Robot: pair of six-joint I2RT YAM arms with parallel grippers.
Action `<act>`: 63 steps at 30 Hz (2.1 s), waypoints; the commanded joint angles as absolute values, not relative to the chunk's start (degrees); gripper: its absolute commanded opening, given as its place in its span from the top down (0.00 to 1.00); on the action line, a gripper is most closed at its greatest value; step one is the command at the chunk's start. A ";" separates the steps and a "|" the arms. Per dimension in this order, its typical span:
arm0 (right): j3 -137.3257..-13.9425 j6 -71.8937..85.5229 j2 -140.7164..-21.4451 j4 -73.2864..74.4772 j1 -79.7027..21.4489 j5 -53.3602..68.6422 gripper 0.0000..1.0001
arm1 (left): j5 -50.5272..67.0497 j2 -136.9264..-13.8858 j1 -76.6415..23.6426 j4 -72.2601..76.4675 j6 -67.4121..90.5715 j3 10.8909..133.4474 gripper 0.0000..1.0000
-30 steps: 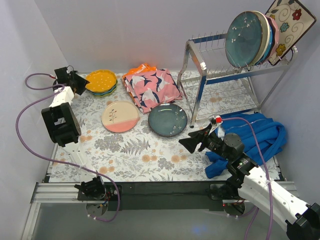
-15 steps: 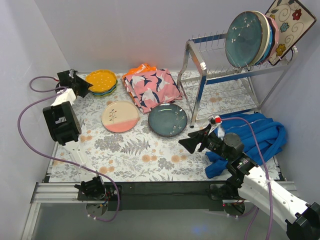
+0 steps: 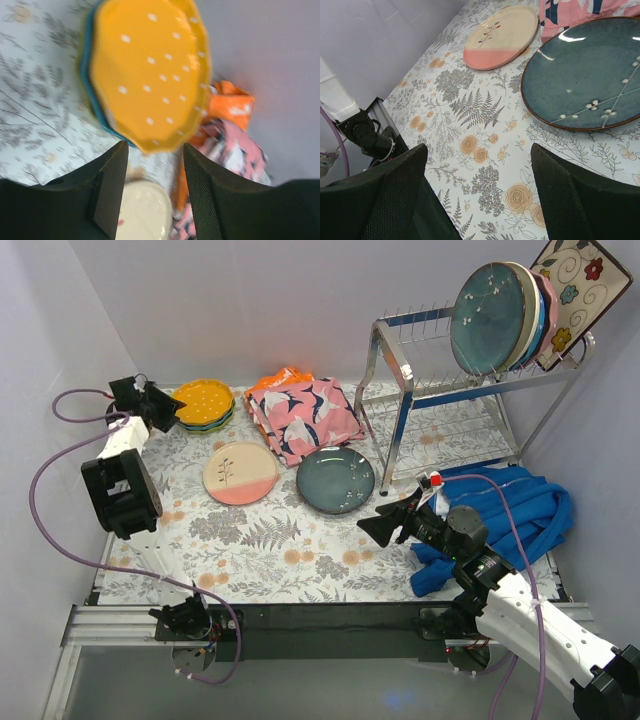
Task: Unload the plates from the dish rack
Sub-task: Place the plate at the corner of the board, then unload the plate from the dish rack.
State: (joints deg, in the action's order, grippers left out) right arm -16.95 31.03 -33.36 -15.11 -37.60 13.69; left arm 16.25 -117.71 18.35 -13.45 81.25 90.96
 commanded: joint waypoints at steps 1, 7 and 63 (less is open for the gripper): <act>-18.72 29.18 -33.92 -17.84 -37.79 13.10 0.12 | 26.69 -104.79 15.83 -10.74 82.35 89.13 0.51; -18.90 28.30 -33.58 -17.67 -37.79 12.22 0.12 | 28.94 -96.61 5.38 -12.74 79.02 83.34 0.27; -94.22 -0.45 -70.49 14.85 -4.49 -13.47 0.13 | 3.16 -48.78 -50.01 22.76 68.47 23.82 0.30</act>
